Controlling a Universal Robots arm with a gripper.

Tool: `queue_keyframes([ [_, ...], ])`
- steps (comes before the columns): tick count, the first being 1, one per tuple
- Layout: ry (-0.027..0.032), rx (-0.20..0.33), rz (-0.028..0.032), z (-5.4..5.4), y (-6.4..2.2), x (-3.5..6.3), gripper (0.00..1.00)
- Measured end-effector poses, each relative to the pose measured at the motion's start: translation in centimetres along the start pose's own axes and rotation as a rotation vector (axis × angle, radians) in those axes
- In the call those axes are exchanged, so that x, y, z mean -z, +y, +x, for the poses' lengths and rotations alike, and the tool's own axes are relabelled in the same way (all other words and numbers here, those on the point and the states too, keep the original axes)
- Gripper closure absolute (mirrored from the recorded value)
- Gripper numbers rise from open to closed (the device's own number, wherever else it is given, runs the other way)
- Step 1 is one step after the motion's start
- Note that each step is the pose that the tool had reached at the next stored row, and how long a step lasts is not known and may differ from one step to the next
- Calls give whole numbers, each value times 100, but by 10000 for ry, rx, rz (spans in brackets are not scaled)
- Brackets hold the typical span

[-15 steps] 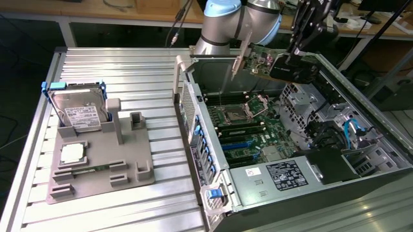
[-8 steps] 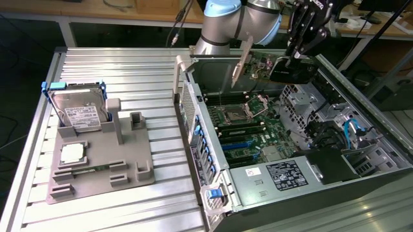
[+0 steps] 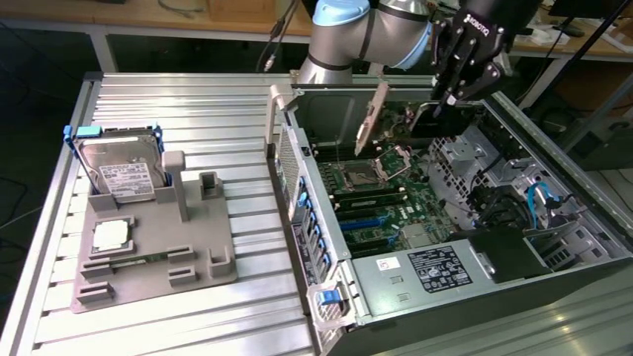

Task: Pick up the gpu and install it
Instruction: 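Insert the gpu into the slot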

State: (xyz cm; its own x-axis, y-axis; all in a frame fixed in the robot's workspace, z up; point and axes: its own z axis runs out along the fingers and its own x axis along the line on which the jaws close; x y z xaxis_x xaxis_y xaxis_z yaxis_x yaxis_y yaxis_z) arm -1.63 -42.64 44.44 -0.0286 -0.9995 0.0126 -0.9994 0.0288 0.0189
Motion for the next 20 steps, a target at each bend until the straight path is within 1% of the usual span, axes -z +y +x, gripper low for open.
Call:
queue_keyframes([
  [1,22,497,7,-1,-4,-92,73],
  [2,22,452,8,-2,-19,-162,73],
  [3,19,274,5,-3,-31,-218,73],
  [4,17,191,3,-4,-36,-305,73],
  [5,18,191,3,-2,-38,-368,73],
  [6,19,161,91,15,-37,-474,73],
  [7,16,142,143,18,87,-574,73],
  [8,14,137,170,19,167,-656,73],
  [9,13,135,293,19,188,-713,73],
  [10,11,131,334,19,206,-819,73],
  [11,12,123,334,70,204,-937,73],
  [13,10,120,384,95,236,-963,73],
  [15,11,120,398,97,281,-992,73],
  [20,10,119,414,116,326,-1023,73],
])
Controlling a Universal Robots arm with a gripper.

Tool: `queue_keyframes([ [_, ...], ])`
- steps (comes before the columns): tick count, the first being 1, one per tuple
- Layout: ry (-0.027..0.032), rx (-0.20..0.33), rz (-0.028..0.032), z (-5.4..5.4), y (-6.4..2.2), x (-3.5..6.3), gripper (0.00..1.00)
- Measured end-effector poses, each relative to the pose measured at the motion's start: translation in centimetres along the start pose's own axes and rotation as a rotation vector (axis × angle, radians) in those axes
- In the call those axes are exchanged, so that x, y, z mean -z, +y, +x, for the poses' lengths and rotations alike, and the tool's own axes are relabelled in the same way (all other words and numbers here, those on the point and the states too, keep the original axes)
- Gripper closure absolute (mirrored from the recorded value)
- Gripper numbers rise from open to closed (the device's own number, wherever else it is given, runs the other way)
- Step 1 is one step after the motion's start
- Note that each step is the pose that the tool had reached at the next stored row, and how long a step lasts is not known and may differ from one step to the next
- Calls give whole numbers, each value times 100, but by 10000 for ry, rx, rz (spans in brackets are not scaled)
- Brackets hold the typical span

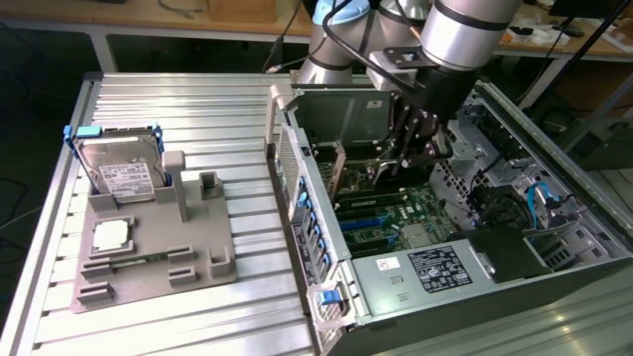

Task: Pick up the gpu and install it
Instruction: 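Insert the gpu into the slot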

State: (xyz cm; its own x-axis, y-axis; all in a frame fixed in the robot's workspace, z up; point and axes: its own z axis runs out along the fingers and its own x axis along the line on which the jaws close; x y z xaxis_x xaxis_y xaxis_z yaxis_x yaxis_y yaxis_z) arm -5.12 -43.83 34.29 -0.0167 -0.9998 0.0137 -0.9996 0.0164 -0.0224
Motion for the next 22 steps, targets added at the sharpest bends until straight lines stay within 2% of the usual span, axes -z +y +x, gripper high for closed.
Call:
queue_keyframes([
  [6,-1,1,18,49,51,-33,73],
  [22,0,1,22,150,89,-142,73],
])
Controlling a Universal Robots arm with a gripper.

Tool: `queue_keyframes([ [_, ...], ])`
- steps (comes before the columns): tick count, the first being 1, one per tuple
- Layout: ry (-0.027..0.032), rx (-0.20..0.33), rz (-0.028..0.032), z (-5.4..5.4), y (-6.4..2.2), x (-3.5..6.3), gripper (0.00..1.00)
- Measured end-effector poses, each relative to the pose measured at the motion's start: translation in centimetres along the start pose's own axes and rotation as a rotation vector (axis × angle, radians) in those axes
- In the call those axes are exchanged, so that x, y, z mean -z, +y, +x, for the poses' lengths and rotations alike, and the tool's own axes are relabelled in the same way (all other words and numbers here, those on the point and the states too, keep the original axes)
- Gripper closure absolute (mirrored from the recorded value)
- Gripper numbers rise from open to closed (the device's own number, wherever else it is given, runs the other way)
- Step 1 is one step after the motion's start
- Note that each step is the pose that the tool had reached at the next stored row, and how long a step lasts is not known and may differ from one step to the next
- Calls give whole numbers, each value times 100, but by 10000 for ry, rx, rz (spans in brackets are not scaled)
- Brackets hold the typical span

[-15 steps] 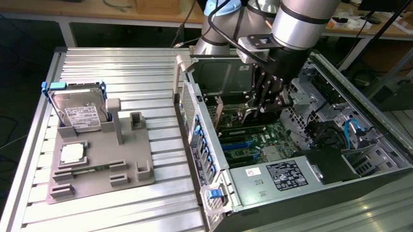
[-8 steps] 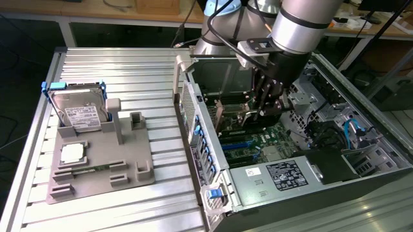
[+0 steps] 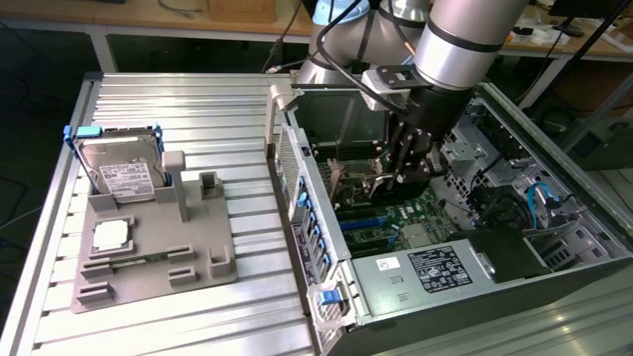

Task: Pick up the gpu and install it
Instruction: 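Insert the gpu into the slot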

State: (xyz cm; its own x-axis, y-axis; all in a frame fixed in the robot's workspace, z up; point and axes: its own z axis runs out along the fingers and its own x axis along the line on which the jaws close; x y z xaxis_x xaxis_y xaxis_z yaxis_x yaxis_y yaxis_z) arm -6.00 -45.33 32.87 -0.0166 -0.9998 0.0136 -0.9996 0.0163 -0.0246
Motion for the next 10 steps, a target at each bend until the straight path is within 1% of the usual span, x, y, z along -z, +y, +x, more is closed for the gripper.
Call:
queue_keyframes([
  [10,0,-2,1,13,12,-134,73],
])
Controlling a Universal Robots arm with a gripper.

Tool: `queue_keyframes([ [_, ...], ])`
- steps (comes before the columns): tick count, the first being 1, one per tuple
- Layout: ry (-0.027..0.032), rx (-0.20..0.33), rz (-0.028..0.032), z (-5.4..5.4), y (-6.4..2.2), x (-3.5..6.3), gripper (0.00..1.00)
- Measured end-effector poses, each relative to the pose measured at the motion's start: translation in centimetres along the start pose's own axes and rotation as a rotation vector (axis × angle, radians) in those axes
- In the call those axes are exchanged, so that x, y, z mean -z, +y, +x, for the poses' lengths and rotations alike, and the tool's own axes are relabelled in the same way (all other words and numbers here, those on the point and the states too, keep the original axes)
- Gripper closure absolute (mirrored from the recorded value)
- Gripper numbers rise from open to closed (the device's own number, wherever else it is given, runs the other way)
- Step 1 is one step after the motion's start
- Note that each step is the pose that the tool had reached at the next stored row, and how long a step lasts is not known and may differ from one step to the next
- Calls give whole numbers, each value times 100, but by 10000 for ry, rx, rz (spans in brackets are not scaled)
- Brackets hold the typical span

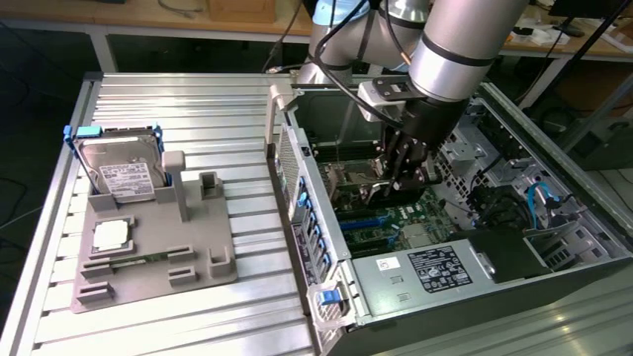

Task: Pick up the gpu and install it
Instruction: 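Insert the gpu into the slot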

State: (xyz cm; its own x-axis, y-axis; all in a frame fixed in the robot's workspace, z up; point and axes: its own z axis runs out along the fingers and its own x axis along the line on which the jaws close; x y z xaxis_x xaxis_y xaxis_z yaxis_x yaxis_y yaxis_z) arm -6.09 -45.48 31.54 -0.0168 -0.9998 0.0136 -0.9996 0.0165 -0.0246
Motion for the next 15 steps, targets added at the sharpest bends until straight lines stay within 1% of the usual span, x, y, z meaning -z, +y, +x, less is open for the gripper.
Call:
queue_keyframes([
  [7,-10,1,0,3,7,-76,73],
  [10,-10,0,-1,3,10,-122,73],
  [15,-14,0,0,3,80,-140,73],
])
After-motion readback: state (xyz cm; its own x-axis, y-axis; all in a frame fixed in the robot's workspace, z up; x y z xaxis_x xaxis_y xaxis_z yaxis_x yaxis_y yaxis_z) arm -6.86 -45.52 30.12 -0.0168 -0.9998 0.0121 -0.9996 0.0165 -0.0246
